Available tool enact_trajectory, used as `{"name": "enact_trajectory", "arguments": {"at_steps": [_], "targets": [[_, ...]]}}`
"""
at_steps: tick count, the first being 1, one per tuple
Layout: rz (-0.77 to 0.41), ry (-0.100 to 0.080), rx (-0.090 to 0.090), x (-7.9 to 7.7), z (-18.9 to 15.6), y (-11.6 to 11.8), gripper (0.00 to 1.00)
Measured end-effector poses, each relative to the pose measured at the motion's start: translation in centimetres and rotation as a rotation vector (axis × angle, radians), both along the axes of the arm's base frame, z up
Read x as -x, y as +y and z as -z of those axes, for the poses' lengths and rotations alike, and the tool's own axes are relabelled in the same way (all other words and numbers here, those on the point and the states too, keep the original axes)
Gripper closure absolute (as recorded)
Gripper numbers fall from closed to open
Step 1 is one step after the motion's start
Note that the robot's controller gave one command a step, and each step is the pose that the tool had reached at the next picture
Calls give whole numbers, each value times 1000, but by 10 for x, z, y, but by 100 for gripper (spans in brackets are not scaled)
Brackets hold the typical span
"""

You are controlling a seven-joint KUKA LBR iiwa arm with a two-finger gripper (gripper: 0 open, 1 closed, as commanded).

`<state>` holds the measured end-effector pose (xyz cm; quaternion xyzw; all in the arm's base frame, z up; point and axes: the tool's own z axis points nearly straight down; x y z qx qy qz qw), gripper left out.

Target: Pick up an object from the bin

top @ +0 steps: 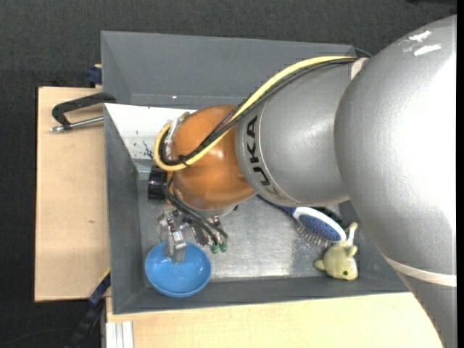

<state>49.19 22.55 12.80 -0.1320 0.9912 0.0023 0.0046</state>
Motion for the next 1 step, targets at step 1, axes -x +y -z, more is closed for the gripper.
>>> {"name": "enact_trajectory", "arguments": {"at_steps": [1], "targets": [[23,-6,-2,-11,-107,1,100]]}}
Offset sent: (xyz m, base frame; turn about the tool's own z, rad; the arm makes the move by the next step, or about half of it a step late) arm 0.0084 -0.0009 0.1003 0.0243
